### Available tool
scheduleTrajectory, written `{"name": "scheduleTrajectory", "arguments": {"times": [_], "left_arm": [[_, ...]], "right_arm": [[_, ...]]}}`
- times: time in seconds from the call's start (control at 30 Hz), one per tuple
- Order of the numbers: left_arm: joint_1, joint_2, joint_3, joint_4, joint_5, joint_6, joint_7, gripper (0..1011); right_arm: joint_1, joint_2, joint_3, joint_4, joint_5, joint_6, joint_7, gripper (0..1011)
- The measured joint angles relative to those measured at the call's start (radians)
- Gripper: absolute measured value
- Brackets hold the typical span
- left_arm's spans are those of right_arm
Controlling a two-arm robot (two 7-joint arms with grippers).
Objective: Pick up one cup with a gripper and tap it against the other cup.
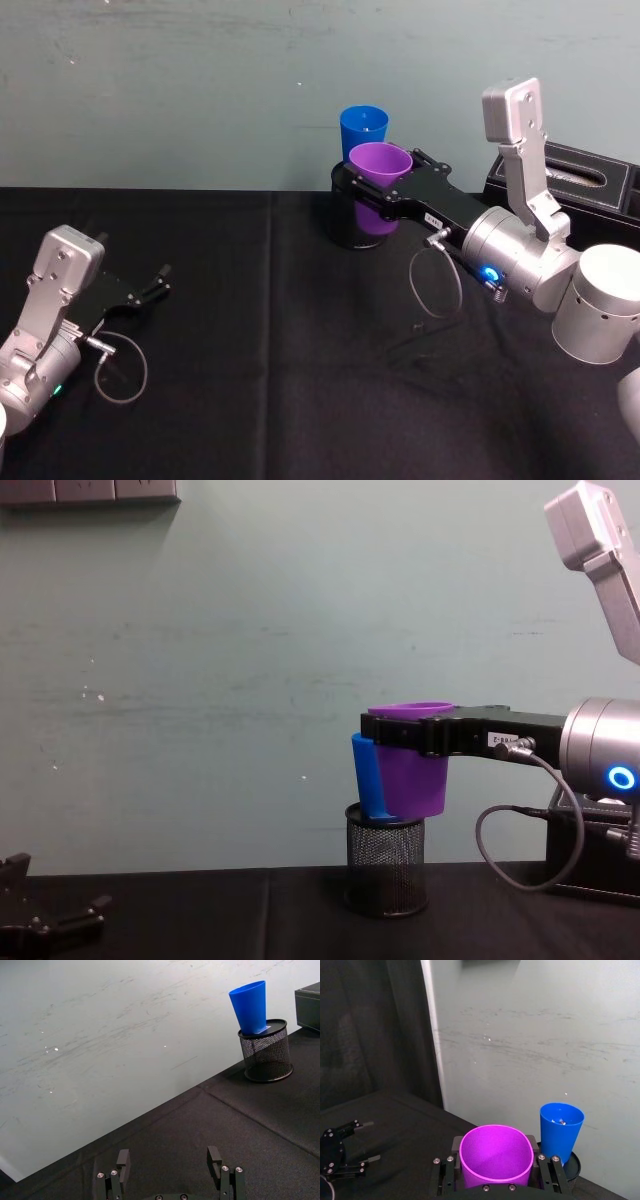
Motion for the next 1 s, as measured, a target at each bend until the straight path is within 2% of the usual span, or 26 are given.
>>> {"name": "scheduleTrajectory", "arguments": {"times": [0.63, 0.77, 1.0], "left_arm": [[0.000, 0.000, 0.000, 0.000, 0.000, 0.000, 0.000, 1011], [0.000, 0.000, 0.000, 0.000, 0.000, 0.000, 0.000, 1011], [0.000, 0.000, 0.000, 0.000, 0.000, 0.000, 0.000, 1011]], "right_arm": [[-0.004, 0.004, -0.009, -0.002, 0.002, -0.012, 0.007, 748], [-0.023, 0.013, -0.012, -0.024, 0.007, -0.018, 0.009, 748], [-0.101, 0.044, -0.021, -0.105, 0.014, -0.029, 0.007, 748]]}}
